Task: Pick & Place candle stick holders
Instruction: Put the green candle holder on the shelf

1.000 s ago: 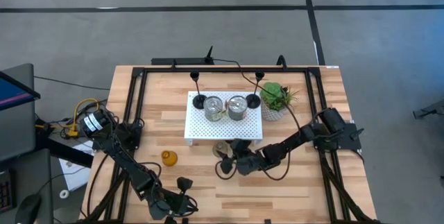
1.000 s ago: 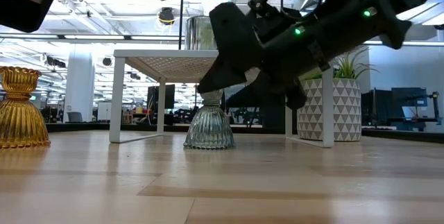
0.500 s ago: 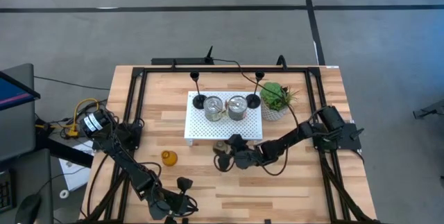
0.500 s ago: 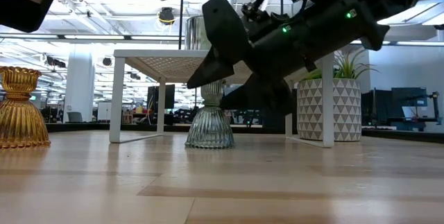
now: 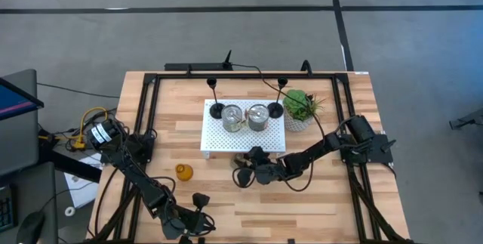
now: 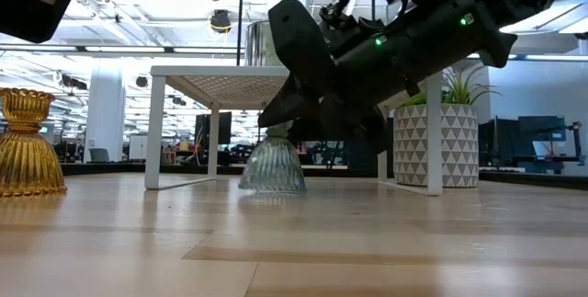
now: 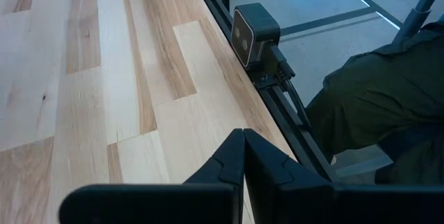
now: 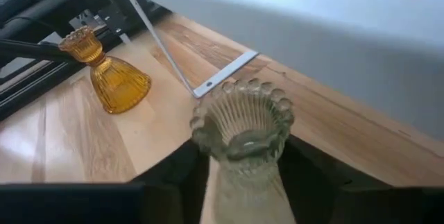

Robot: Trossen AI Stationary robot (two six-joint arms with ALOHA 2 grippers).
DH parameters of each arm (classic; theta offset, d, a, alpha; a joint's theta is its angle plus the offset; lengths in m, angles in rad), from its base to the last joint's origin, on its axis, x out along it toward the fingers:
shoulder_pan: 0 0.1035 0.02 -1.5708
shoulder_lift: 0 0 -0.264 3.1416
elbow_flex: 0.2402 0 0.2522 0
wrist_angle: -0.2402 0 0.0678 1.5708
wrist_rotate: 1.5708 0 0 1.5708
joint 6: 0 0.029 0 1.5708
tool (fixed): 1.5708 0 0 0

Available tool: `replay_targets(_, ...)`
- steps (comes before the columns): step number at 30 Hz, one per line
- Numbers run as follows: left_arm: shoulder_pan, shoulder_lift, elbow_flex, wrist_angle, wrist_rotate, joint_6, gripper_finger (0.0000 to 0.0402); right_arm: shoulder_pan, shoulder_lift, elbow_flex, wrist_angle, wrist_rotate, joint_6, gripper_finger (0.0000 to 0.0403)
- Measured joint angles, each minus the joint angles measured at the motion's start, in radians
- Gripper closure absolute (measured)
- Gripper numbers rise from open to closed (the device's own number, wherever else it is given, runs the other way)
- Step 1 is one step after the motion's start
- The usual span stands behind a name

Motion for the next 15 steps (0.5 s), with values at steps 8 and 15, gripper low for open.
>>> replay_targets(8,0.0,0.0,0.0,0.0,0.0,0.0,0.0396,0.018,0.0,0.0,-0.002,-0.003,-0.007,0.0314)
replay_targets(15,0.0,0.0,0.0,0.0,0.0,0.0,0.0396,0.08,0.0,0.0,-0.001,-0.003,0.03,0.0308)
